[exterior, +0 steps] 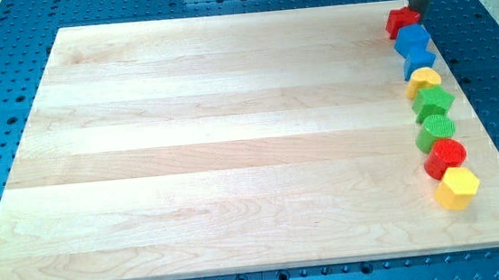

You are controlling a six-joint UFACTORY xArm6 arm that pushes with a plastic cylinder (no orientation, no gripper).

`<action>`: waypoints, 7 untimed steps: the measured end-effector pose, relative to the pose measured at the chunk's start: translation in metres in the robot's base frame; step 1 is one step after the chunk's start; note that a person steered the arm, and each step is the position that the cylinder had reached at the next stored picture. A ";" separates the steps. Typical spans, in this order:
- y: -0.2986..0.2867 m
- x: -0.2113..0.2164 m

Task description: Push the red star into the blue cube

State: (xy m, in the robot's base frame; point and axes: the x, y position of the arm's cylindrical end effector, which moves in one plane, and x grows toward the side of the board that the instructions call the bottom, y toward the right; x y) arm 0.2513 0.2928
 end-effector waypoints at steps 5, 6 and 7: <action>0.000 0.003; 0.000 0.020; 0.001 0.054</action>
